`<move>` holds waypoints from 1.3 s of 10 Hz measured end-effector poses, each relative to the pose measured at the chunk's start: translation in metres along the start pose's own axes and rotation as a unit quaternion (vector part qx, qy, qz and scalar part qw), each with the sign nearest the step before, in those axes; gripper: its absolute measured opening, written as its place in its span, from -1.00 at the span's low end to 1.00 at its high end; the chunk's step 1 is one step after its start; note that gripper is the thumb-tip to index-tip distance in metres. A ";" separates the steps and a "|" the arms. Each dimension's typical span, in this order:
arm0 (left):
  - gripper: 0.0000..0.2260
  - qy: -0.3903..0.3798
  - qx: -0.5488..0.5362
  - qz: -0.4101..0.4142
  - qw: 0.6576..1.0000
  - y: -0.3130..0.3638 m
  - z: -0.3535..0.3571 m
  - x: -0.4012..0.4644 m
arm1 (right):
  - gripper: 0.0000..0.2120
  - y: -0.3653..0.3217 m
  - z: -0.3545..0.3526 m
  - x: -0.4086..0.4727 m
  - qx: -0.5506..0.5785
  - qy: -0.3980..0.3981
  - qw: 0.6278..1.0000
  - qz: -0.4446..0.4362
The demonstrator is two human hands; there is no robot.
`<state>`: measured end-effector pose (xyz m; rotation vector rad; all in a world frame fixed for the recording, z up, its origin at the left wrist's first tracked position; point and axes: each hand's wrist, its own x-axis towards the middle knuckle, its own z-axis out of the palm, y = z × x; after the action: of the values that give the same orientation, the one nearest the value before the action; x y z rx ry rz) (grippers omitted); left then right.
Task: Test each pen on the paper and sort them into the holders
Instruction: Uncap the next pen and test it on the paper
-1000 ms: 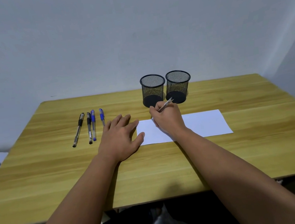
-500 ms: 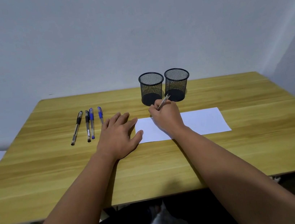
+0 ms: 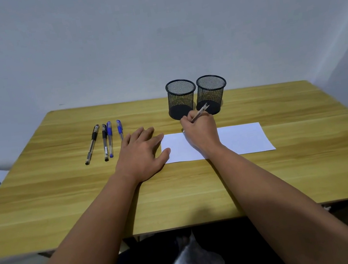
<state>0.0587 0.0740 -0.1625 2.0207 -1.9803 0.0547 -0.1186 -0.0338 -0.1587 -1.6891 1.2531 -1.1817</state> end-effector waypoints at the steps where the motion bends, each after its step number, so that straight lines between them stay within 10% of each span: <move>1: -0.39 0.001 0.000 0.001 1.000 0.000 0.001 0.000 | -0.62 -0.001 0.000 -0.001 -0.002 -0.003 1.000 0.006; 8: -0.38 0.000 0.009 0.004 1.000 -0.001 0.002 0.000 | -0.51 -0.006 -0.003 -0.005 -0.058 0.001 0.998 -0.016; 13: -0.37 -0.007 0.016 0.006 1.000 -0.001 0.001 0.001 | -0.78 -0.005 -0.004 -0.005 -0.107 0.073 0.990 0.048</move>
<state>0.0592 0.0731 -0.1636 2.0339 -2.0111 0.0755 -0.1210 -0.0274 -0.1539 -1.6955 1.5818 -1.1651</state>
